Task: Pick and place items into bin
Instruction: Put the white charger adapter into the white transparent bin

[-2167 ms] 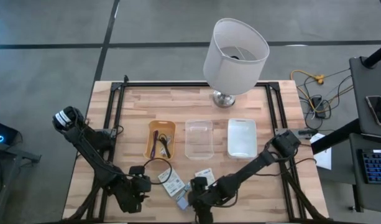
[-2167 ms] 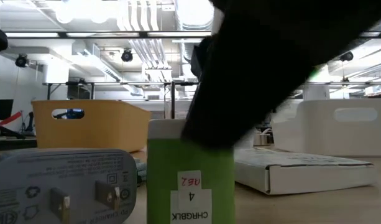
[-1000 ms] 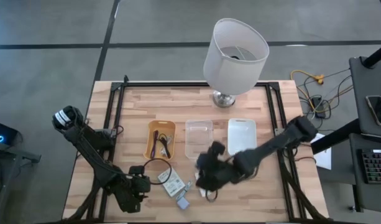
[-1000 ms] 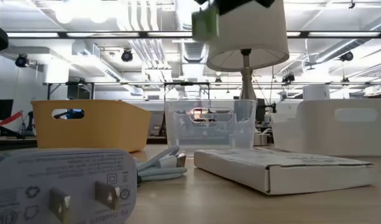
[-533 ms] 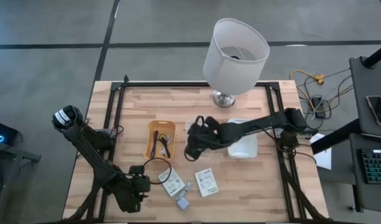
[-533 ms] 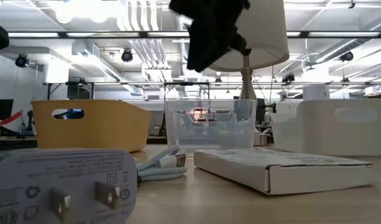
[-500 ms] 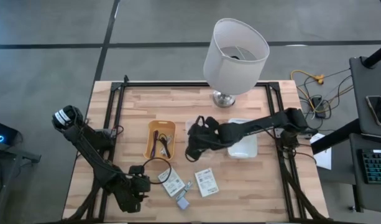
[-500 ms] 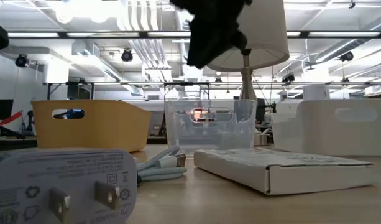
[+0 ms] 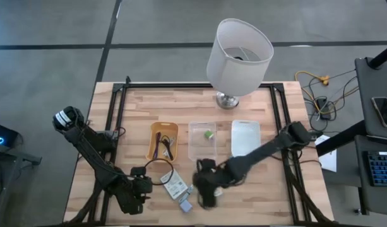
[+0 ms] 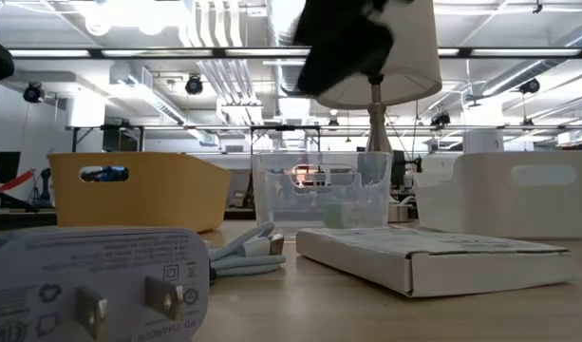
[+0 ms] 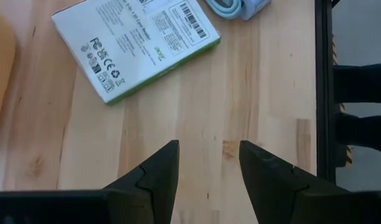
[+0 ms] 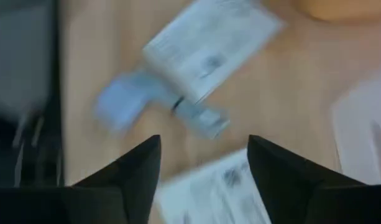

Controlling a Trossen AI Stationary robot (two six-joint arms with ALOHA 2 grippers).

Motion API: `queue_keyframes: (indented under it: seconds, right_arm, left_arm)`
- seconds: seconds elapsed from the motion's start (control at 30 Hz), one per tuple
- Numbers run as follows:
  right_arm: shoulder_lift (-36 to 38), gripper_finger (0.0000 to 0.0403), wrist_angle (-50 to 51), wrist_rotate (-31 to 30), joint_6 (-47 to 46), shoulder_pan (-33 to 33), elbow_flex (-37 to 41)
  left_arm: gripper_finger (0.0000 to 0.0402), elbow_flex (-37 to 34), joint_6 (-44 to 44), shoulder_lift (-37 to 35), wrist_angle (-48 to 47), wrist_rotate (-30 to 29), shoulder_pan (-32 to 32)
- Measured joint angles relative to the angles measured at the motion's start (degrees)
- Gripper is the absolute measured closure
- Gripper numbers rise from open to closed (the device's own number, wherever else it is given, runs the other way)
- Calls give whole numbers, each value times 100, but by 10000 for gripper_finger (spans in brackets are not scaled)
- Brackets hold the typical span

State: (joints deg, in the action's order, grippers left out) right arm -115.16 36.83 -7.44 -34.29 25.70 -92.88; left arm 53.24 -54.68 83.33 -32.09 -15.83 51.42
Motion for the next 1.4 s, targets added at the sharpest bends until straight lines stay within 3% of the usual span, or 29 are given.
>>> queue_keyframes:
  seconds: [0.1,0.27,0.37,0.5,0.8,1.07,1.4]
  right_arm:
    - [-341,155,-69,-22,-1165,-46,-200]
    - [-795,139,120,213,-1588,156,-811]
    - [-861,141,732,-170,-1683,245,-1146]
    - [-795,157,1764,-671,-1978,469,-1512]
    - [-715,190,3450,-918,-2828,888,-1855]
    - [-594,223,3886,-1069,-3295,1259,-1659]
    - [-585,258,3907,-1406,-3520,1340,-1769]
  left_arm:
    - [249,-22,410,0,9,-35,0]
    - [249,-33,1666,29,512,-100,-15]
    - [250,-56,2499,198,1276,-98,-92]
    - [262,-71,2962,696,2374,110,-287]
    - [391,383,3696,1742,2864,168,-572]
    - [400,1113,3727,2401,2916,521,-748]
    - [401,1347,3855,2931,2907,731,-1418]
